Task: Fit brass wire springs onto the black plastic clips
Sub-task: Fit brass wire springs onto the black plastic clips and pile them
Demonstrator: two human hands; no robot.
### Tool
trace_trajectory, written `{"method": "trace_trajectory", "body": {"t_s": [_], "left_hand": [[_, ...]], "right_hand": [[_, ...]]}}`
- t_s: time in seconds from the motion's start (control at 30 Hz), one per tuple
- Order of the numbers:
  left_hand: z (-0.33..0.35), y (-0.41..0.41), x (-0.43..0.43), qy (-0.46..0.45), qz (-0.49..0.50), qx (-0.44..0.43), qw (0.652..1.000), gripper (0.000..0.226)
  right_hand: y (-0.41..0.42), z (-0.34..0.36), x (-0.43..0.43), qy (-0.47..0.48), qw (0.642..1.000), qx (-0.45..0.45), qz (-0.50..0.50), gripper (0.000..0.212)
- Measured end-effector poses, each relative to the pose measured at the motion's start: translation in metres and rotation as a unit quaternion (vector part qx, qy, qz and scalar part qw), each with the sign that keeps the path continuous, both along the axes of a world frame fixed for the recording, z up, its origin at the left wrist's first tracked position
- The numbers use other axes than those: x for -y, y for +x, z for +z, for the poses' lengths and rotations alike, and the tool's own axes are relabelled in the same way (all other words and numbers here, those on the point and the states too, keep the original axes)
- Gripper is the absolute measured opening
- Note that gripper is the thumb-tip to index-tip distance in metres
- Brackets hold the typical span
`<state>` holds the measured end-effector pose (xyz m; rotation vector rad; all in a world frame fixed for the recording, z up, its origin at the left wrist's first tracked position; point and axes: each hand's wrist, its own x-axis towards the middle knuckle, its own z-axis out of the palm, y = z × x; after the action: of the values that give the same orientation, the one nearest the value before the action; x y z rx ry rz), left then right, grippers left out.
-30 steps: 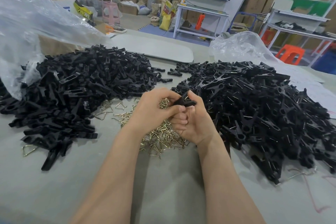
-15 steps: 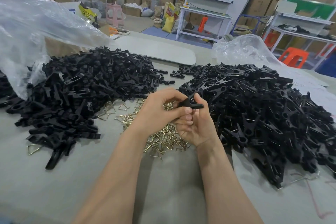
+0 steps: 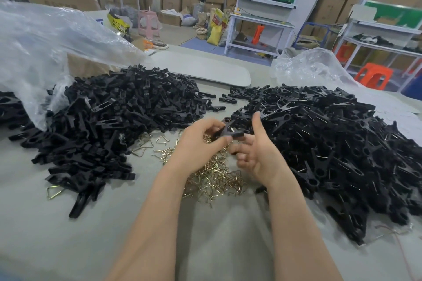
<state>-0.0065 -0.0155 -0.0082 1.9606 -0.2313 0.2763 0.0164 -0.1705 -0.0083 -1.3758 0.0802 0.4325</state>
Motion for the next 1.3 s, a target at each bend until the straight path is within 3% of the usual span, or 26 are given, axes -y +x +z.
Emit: {"method": "trace_trajectory", "body": {"t_s": [0.07,0.13,0.17,0.23,0.27,0.3,0.33,0.4,0.47,0.57,0.63,0.7,0.83,0.93,1.07,1.2,1.3], "left_hand": [[-0.003,0.002,-0.001,0.073,-0.004,-0.025,0.997,0.02],[-0.003,0.005,0.001,0.073,0.01,-0.031,0.997,0.036],[-0.001,0.005,0.001,0.026,0.04,-0.031,0.998,0.047],[0.005,0.007,-0.004,-0.128,0.153,-0.009,0.98,0.049],[0.006,0.008,-0.009,-0.214,0.222,0.006,0.951,0.041],[0.005,0.008,-0.015,-0.301,0.284,0.016,0.91,0.03],[0.004,0.009,-0.021,-0.387,0.33,0.019,0.861,0.02],[0.0,0.014,-0.03,-0.527,0.366,0.002,0.767,0.012],[-0.002,0.017,-0.032,-0.581,0.371,-0.017,0.724,0.012],[-0.004,0.018,-0.028,-0.575,0.376,-0.019,0.727,0.014],[-0.003,0.018,-0.027,-0.562,0.377,-0.016,0.736,0.015],[-0.002,0.017,-0.025,-0.547,0.379,-0.015,0.746,0.016],[-0.002,0.015,-0.02,-0.533,0.366,-0.015,0.763,0.017],[-0.002,0.014,-0.019,-0.531,0.359,-0.014,0.767,0.018],[-0.003,0.015,-0.02,-0.51,0.356,-0.026,0.783,0.018],[-0.003,0.015,-0.015,-0.433,0.313,-0.043,0.844,0.028],[-0.002,0.014,-0.009,-0.374,0.232,-0.07,0.895,0.029]], "right_hand": [[0.002,0.005,-0.001,-0.155,0.983,0.095,-0.018,0.048],[0.007,0.01,-0.008,-0.216,0.965,0.144,-0.045,0.022],[0.013,0.017,-0.009,-0.176,0.967,0.149,-0.106,0.019],[0.024,0.042,-0.005,0.083,0.955,0.134,-0.25,0.017],[0.031,0.051,-0.003,0.214,0.924,0.13,-0.289,0.019],[0.038,0.055,-0.004,0.267,0.906,0.127,-0.303,0.025],[0.043,0.055,-0.01,0.235,0.917,0.126,-0.298,0.034],[0.045,0.041,-0.037,-0.035,0.954,0.158,-0.253,0.046],[0.042,0.023,-0.072,-0.248,0.925,0.238,-0.164,0.048],[0.055,0.0,-0.114,-0.465,0.822,0.329,0.005,0.05],[0.064,-0.008,-0.128,-0.576,0.75,0.317,0.072,0.056],[0.068,-0.011,-0.136,-0.598,0.742,0.296,0.064,0.054],[0.065,-0.015,-0.144,-0.606,0.72,0.338,-0.007,0.033],[0.06,-0.015,-0.14,-0.565,0.748,0.347,0.018,0.028],[0.054,-0.002,-0.127,-0.441,0.827,0.349,-0.022,0.026],[0.042,0.015,-0.102,-0.228,0.931,0.281,-0.042,0.017],[0.029,0.018,-0.079,-0.078,0.976,0.201,-0.025,0.015]]}}
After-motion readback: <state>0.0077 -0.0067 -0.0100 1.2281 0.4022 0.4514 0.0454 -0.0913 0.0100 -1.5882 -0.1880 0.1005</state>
